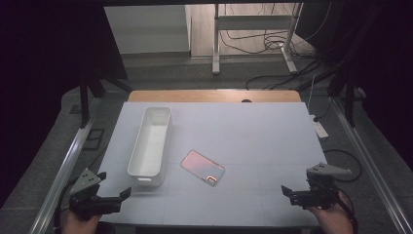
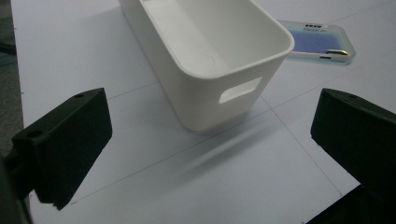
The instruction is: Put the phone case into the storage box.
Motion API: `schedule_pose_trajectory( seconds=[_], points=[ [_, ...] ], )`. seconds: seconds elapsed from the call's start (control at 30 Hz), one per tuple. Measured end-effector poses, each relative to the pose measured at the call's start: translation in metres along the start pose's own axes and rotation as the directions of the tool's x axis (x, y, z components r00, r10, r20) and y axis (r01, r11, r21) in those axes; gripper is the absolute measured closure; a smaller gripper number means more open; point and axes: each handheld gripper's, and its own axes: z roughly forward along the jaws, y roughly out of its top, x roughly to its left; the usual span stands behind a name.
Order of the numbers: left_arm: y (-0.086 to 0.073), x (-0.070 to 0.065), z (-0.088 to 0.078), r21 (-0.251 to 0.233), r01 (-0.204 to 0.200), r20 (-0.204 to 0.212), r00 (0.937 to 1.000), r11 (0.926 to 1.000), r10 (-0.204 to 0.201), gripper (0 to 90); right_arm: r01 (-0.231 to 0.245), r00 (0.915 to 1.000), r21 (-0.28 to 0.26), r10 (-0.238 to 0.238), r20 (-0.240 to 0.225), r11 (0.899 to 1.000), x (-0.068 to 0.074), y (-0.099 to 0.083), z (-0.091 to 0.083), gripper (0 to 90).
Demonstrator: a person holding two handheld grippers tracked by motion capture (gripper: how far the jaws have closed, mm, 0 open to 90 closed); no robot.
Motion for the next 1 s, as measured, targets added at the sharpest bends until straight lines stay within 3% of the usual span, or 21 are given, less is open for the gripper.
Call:
schedule_pose_trajectory(
  seconds=[0.37, 1.0],
  points=[
    [0.0, 0.0, 0.001, 0.006, -0.005, 0.004, 1.0, 1.0, 0.005, 0.0, 0.009, 0.9997, 0.024, -0.009, -0.023, 1.0, 0.0, 0.002, 0.003, 0.0],
    [0.0, 0.0, 0.0, -0.003, -0.008, 0.016, 0.9998, 1.0, 0.008, 0.0, 0.058, 0.9966, -0.03, -0.059, -0.058, 0.998, 0.009, 0.019, 0.009, 0.0]
  ],
)
